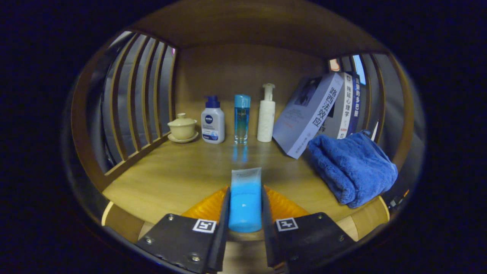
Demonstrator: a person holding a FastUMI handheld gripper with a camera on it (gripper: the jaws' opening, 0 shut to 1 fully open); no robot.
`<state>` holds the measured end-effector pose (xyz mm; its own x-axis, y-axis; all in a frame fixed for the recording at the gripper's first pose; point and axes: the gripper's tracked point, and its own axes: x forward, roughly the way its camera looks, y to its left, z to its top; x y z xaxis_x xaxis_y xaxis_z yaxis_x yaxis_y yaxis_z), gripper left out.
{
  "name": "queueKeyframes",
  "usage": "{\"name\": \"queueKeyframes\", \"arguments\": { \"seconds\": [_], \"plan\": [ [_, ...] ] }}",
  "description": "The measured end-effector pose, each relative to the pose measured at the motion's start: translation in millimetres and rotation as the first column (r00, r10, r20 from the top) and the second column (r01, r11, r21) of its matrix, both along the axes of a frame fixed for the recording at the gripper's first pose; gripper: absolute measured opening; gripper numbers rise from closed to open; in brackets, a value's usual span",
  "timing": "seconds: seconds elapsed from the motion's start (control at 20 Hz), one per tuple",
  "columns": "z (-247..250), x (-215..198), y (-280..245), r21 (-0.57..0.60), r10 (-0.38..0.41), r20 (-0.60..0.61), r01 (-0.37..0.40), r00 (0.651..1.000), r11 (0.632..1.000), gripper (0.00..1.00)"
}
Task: Pull open the drawer, take out the items inside it, and place them on the countertop above the cabinet.
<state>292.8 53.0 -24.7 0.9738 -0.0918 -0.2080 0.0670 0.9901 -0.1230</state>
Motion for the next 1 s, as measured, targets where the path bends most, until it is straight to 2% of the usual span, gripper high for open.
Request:
{"name": "queueKeyframes", "arguments": {
  "seconds": [0.3, 0.4, 0.6, 0.75, 1.0],
  "plan": [
    [0.0, 20.1, -7.4, 0.05, -0.015, -0.011, 0.015, 1.0, 0.999, 0.45],
    [3.7, 23.3, -15.2, 0.018, -0.017, -0.012, 0.018, 1.0, 1.0, 0.49],
    [13.3, 8.7, -15.5, 0.0, 0.007, -0.014, -0.007, 1.0, 1.0, 1.0],
    [29.0, -16.9, -7.1, -0.01, 0.045, 0.006, -0.045, 0.999, 0.999, 0.98],
    [50.3, -66.5, 7.5, 0.035, 0.107, -0.002, -0.107, 0.994, 0.994, 0.99]
  ]
}}
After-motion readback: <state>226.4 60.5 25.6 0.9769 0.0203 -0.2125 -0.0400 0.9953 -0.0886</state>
